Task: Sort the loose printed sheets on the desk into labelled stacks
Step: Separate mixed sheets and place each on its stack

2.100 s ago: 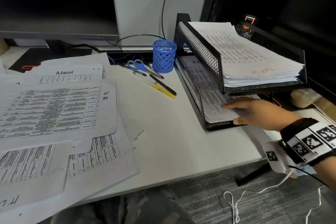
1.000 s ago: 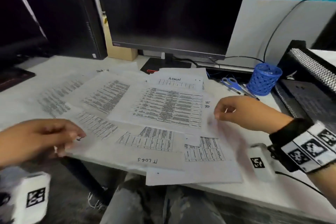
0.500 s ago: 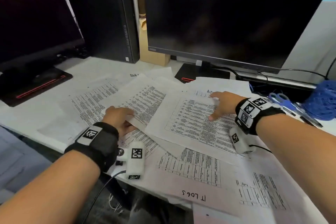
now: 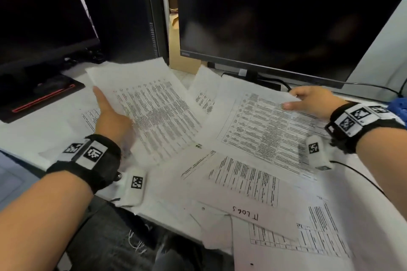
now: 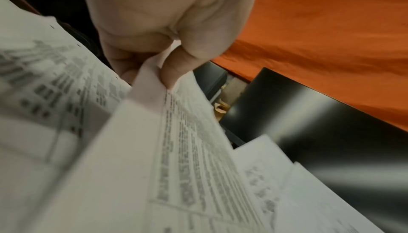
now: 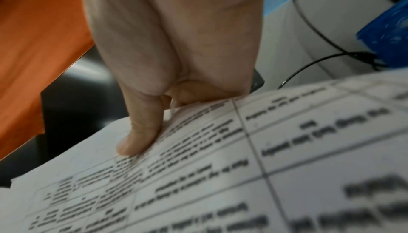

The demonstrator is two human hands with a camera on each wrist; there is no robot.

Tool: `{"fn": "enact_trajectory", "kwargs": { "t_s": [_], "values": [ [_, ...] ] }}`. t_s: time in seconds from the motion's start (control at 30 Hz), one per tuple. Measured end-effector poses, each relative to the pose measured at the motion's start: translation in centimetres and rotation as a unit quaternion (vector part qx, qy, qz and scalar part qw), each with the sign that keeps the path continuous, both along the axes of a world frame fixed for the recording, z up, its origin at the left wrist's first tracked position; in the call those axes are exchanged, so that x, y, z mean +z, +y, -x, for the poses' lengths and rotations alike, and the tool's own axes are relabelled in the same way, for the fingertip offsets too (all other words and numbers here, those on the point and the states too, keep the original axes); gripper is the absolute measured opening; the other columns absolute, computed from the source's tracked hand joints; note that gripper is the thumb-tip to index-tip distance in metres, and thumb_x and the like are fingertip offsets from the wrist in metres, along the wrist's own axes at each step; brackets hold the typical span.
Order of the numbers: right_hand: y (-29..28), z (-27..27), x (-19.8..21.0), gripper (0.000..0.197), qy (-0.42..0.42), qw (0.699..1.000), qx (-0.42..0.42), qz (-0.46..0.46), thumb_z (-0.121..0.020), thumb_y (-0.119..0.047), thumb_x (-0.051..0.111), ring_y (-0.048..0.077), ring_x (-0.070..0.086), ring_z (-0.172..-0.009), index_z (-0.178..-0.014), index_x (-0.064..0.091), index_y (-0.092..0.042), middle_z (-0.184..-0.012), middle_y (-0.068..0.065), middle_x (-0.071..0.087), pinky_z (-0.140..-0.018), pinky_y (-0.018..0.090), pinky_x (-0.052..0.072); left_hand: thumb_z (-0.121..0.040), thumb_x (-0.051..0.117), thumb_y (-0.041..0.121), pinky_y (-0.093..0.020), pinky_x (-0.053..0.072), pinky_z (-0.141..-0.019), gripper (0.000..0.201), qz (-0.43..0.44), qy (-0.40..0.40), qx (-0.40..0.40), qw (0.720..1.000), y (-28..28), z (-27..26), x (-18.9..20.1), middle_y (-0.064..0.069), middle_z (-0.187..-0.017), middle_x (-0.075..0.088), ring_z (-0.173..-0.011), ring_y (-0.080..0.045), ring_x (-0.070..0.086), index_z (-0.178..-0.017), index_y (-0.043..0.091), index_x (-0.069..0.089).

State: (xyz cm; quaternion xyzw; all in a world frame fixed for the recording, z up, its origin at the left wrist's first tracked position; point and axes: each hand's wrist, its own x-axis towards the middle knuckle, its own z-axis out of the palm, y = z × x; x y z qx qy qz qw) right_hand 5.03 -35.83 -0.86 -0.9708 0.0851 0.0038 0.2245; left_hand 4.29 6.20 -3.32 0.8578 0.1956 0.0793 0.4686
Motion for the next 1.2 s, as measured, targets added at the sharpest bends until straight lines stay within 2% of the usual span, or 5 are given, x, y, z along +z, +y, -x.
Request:
{"fn": "enact_trajectory", "kwargs": {
  "t_s": [0.1, 0.23, 0.33, 0.97, 1.2],
  "values": [
    [-2.0, 0.5, 0.7, 0.026, -0.047, 0.998, -0.011, -0.037, -0.078, -0.039, 0.073, 0.025, 0.059, -0.108, -0.095, 0.063, -0.022, -0.104, -0.002, 0.064, -0.091, 0.032, 0.040, -0.084, 0.054, -0.011, -0.039, 0.046, -0.086, 0.087, 0.003, -0.006, 0.007, 1.000, 1.8, -0.3, 0.2, -0.004, -0.097, 0.054, -0.092, -0.025, 0.053, -0.151, 0.022, 0.009],
    [-3.0, 1.4, 2.0, 0.022, -0.077, 0.994, -0.012, -0.079, -0.080, -0.037, 0.072, 0.015, 0.054, -0.088, -0.089, 0.060, -0.021, -0.089, -0.006, 0.060, -0.080, 0.027, 0.042, -0.084, 0.058, 0.010, -0.038, 0.049, -0.082, 0.002, -0.002, -0.007, -0.040, 0.999, 3.7, -0.8, 0.4, -0.014, -0.094, 0.065, -0.093, -0.033, 0.061, -0.085, 0.012, 0.057],
    [-2.9, 1.6, 2.6, 0.021, -0.085, 0.993, 0.006, -0.081, -0.079, -0.042, 0.072, 0.014, 0.052, -0.084, -0.087, 0.060, -0.026, -0.082, -0.014, 0.057, -0.071, 0.023, 0.040, -0.087, 0.056, 0.007, -0.026, 0.046, -0.060, 0.016, 0.071, -0.015, -0.102, 0.992, 2.6, -0.6, 0.8, -0.007, -0.076, 0.061, -0.083, -0.025, 0.061, -0.074, 0.017, 0.056],
    [-4.9, 4.6, 5.0, 0.020, -0.133, 0.984, 0.017, -0.116, -0.087, -0.038, 0.065, 0.015, 0.061, -0.077, -0.091, 0.064, -0.019, -0.094, 0.004, 0.071, -0.070, 0.023, 0.042, -0.091, 0.060, 0.009, -0.028, 0.054, -0.075, 0.044, 0.183, -0.107, -0.163, 0.964, -0.5, -0.5, 0.9, 0.004, -0.102, 0.071, -0.087, -0.009, 0.069, -0.129, 0.027, 0.047],
    [-3.8, 4.3, 5.1, 0.034, -0.155, 0.959, 0.045, -0.234, -0.070, -0.045, 0.067, 0.006, 0.063, -0.070, -0.093, 0.065, -0.021, -0.084, -0.007, 0.071, -0.070, 0.019, 0.047, -0.092, 0.058, 0.017, -0.032, 0.048, -0.086, 0.013, 0.199, -0.034, -0.225, 0.953, -0.3, -0.8, 0.4, 0.003, -0.102, 0.072, -0.087, -0.009, 0.069, -0.096, 0.026, 0.067]
  ]
}}
